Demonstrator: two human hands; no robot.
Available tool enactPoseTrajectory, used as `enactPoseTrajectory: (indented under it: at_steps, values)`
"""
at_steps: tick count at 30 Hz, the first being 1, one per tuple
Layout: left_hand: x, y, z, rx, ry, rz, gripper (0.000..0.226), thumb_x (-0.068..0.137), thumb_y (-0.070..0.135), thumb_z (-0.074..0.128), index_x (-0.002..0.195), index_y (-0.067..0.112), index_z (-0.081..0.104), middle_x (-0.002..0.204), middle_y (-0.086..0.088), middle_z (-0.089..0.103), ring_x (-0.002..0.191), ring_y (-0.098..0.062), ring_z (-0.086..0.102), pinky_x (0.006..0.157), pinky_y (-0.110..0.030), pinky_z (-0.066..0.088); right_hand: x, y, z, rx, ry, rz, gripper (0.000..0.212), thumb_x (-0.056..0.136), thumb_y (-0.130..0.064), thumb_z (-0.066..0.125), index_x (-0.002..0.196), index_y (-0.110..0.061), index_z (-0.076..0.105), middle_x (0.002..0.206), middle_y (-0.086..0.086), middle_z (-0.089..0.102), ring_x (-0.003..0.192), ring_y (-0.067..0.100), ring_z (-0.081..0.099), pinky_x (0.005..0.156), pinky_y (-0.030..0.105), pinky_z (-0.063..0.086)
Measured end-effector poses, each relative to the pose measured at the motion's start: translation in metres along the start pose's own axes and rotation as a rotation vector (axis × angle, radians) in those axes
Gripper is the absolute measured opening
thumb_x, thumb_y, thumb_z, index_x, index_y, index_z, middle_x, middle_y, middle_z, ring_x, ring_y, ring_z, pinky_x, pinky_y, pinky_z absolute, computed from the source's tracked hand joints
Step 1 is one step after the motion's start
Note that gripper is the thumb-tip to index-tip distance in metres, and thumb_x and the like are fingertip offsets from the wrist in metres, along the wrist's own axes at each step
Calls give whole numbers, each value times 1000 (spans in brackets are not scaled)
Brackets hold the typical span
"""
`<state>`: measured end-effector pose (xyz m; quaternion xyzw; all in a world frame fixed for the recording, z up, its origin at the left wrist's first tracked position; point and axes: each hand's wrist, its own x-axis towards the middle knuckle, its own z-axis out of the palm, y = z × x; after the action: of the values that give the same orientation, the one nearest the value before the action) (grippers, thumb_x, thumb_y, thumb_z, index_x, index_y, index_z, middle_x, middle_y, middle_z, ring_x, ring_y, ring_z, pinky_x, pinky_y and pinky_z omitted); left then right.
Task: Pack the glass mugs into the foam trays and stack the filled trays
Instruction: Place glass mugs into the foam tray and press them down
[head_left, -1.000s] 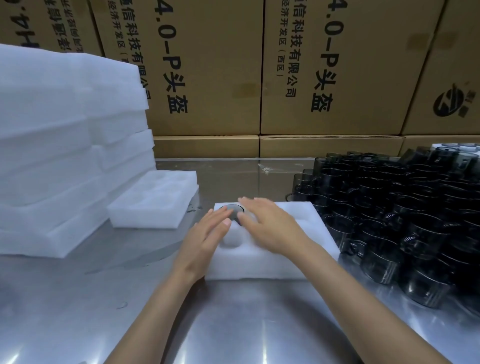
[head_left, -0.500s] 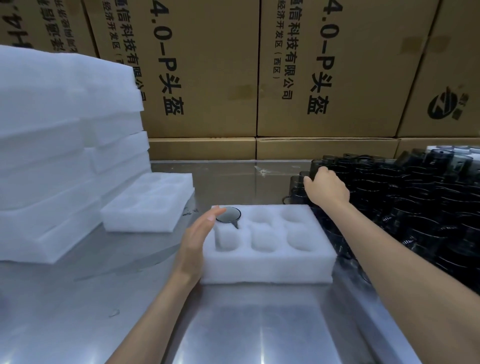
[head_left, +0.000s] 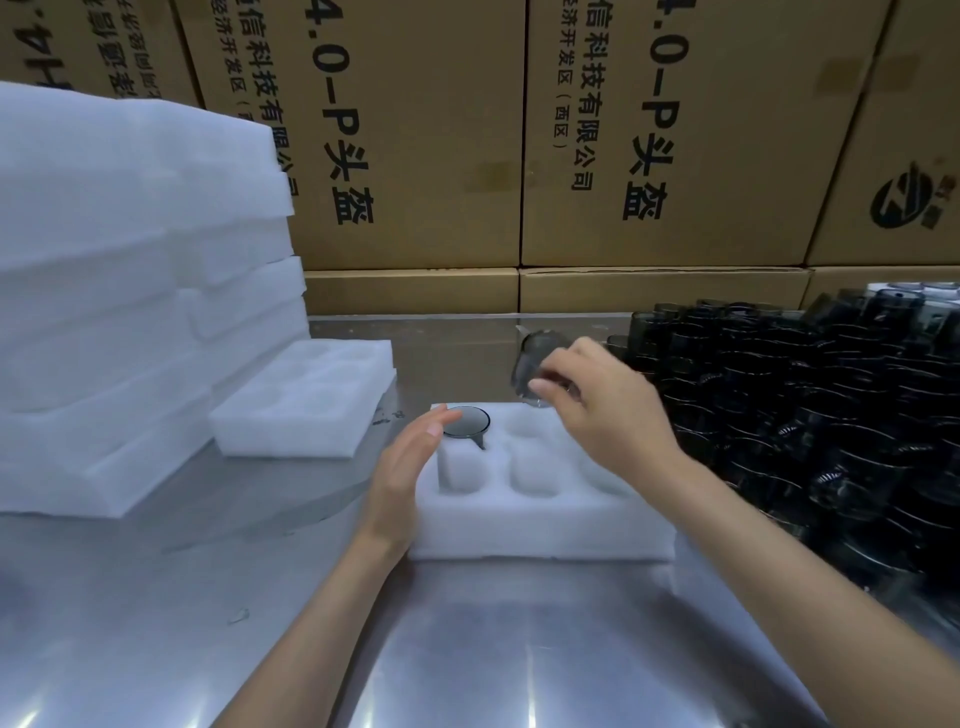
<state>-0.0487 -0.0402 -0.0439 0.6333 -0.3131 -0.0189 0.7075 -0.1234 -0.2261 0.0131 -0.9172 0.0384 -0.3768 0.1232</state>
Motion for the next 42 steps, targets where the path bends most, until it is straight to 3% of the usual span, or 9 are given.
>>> enactPoseTrajectory:
  at_steps: [9, 16, 19, 21, 24, 27, 35, 39, 42]
  values:
    - [-1, 1, 1, 0, -8, -16, 34, 98, 12, 35, 118, 7, 62, 129, 3, 56, 133, -8, 40, 103, -11, 32, -9, -6, 12, -101, -255, -2, 18, 97, -37, 45, 97, -24, 58, 88, -9, 43, 80, 18, 47, 53, 26, 22]
    - [-2, 9, -3, 122, -59, -14, 33, 91, 29, 49, 119, 17, 61, 133, 7, 53, 131, -2, 40, 97, -4, 31, -10, -4, 10, -80, -268, -4, 22, 96, -41, 46, 101, -28, 63, 91, -11, 55, 89, 13, 44, 61, 24, 29]
    - [-1, 19, -2, 238, -80, 29, 40, 82, 41, 45, 119, 32, 58, 137, 13, 49, 130, 3, 39, 105, -14, 29, -12, -2, 4, 35, -166, 41, 28, 97, -28, 40, 115, -32, 62, 108, -18, 60, 94, 7, 39, 67, 25, 33]
    - [-2, 25, 0, 419, -122, 110, 45, 83, 48, 44, 127, 38, 50, 142, 20, 42, 134, 6, 30, 111, -22, 24, -13, 2, 0, 79, -126, 86, 40, 96, -18, 36, 128, -32, 55, 126, -21, 55, 109, 4, 38, 74, 24, 34]
    - [1, 33, 10, 754, -299, 223, 65, 81, 64, 30, 142, 43, 27, 149, 31, 16, 138, 14, 5, 114, -21, 6, -17, 7, -1, 42, -299, 82, 51, 97, -19, 32, 146, -30, 32, 153, -20, 24, 137, 2, 18, 102, 25, 26]
    - [8, 32, 18, 1040, -461, 227, 73, 83, 63, 23, 149, 36, 10, 152, 27, -4, 140, 9, -8, 115, -24, -4, -19, 8, 2, 47, -437, 54, 55, 97, -22, 28, 151, -28, 17, 157, -20, 7, 141, -4, 3, 97, 12, 6]
    - [12, 26, 21, 1166, -491, 128, 74, 77, 59, 25, 146, 32, 31, 154, 18, 22, 143, 0, 7, 113, -24, -1, -18, 9, 6, -6, -692, 135, 50, 98, -29, 21, 148, -29, 24, 157, -21, 7, 143, -1, 5, 115, 33, 18]
    - [7, 24, 24, 1200, -445, 165, 84, 73, 69, 13, 146, 32, 31, 154, 18, 23, 143, -2, 13, 112, -22, 4, -18, 8, 6, 21, -603, 147, 48, 100, -32, 24, 148, -29, 28, 156, -17, 16, 144, 4, 12, 112, 31, 18]
    - [1, 25, 25, 1202, -348, 244, 85, 72, 68, 8, 141, 31, 42, 148, 16, 36, 139, -3, 25, 112, -25, 12, -12, 14, -3, -2, -265, 261, 44, 99, -34, 34, 142, -24, 40, 155, -5, 26, 137, 18, 32, 103, 35, 32]
